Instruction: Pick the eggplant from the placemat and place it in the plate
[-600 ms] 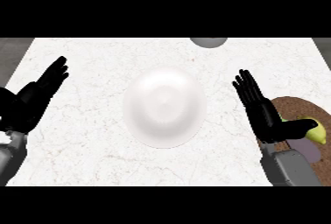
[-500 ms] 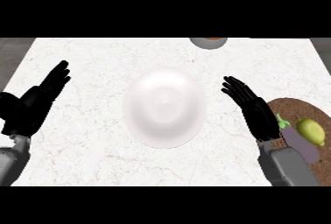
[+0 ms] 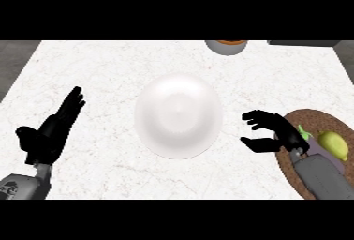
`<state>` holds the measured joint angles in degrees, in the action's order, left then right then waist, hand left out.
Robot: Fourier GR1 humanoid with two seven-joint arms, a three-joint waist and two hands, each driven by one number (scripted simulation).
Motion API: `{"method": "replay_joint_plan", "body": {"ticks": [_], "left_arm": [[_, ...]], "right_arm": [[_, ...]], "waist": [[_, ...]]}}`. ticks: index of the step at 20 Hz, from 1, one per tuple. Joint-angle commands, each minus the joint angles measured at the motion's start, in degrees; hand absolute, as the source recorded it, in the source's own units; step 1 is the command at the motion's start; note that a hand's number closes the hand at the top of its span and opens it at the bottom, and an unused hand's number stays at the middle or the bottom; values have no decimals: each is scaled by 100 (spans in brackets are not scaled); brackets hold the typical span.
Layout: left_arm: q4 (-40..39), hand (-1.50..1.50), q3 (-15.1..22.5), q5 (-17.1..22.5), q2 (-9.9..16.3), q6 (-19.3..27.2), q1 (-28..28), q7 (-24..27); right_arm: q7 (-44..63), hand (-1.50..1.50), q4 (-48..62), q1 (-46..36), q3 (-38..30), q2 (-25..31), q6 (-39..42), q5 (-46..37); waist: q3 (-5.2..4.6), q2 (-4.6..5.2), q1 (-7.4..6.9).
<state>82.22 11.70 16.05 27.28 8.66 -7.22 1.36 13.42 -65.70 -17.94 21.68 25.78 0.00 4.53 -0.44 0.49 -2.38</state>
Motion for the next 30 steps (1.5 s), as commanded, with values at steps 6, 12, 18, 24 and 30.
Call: {"method": "replay_joint_plan", "body": {"ticks": [6,12,18,24,30], "left_arm": [[-574,0,-253,-149,-404,-172,359,808],[-576,0,-340,-275,-430,-299,533,952],[-694,0,-334,-259,-496,-306,250,747],[-910,0,-446,-313,-552,-399,277,1018],[-871,0,-450,-524,-748,-175,-84,586]], "right_arm": [[353,-150,-814,200,67,763,295,-883],[1332,-150,-1428,-173,-252,1328,879,-1074],[2697,-150,-1629,-845,264,1924,2572,-961],[3463,-150,-1070,-1411,419,1844,4004,-634],[3531,-150,-765,-1123,454,1705,4190,-991]], "waist": [[40,-59,252],[40,-57,219],[32,-57,198],[35,-39,163],[44,-40,224]]}}
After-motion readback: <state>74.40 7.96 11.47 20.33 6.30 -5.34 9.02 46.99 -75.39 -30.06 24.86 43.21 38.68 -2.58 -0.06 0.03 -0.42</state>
